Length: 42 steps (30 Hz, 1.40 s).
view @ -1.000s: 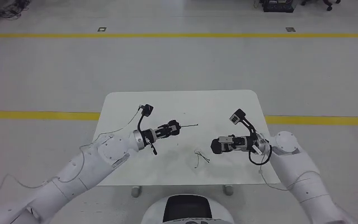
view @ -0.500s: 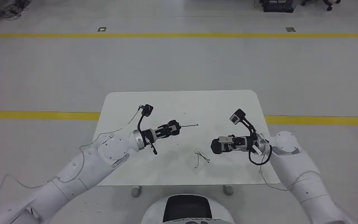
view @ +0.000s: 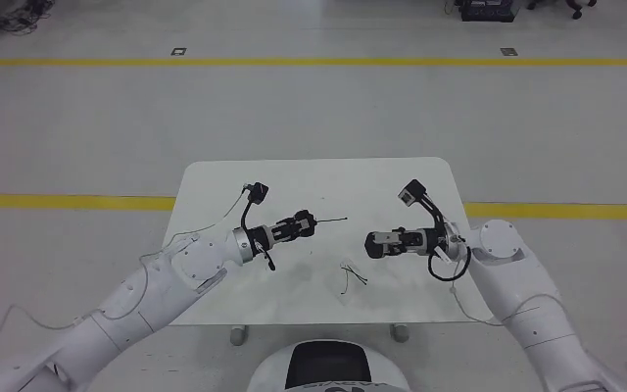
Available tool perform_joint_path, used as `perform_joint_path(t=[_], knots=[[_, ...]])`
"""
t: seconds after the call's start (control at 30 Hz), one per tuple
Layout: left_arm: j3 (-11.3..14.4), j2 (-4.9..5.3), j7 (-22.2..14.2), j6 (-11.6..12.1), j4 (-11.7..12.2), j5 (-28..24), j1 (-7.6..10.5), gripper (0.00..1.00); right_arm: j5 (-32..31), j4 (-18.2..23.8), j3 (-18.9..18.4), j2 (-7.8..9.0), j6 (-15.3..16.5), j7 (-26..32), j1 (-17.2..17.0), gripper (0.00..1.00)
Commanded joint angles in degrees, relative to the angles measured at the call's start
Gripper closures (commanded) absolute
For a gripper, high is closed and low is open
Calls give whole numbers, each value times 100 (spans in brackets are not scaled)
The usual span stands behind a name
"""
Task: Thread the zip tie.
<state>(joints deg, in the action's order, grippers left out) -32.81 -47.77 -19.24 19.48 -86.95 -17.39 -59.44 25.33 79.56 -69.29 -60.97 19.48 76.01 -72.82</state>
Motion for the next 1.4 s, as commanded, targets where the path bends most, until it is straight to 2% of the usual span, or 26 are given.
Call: perform_joint_path(t=[0.0,0.17,0.57,0.67,0.7,0.8,0.87,0.93,1.0,1.2,1.3,1.37], knots=[[0,0,0,0,0,0,0,100,-175,-176,132,-45,0,-14,153,0],[0,0,0,0,0,0,0,100,-254,-645,361,-181,0,-18,473,0],[-3,-9,-47,0,-31,-82,-34,100,-254,-645,361,-181,0,-18,473,0],[-95,-17,-606,0,-105,-600,-84,100,-267,-642,360,-181,-14,-96,455,0],[-156,-21,-930,0,-119,-876,-109,100,-265,-633,349,-176,-12,-153,427,0],[-297,-42,-1691,0,-29,-1349,-157,100,-80,-698,318,-160,0,78,442,0],[-363,-81,-2070,0,72,-1624,-169,100,40,-805,312,-156,0,274,494,0],[-400,-154,-2224,0,268,-1809,-168,100,147,-921,399,-157,0,363,582,0],[-447,-223,-2209,0,309,-1595,-81,100,248,-963,506,-149,0,363,657,0],[-447,-223,-2209,0,309,-1595,-81,100,248,-963,506,-149,0,363,657,0],[-447,-254,-2111,-321,336,-1827,-119,100,318,-921,517,-155,-27,268,602,0],[-456,-281,-2183,-675,433,-2300,-158,100,469,-974,487,-149,-42,311,568,0]])
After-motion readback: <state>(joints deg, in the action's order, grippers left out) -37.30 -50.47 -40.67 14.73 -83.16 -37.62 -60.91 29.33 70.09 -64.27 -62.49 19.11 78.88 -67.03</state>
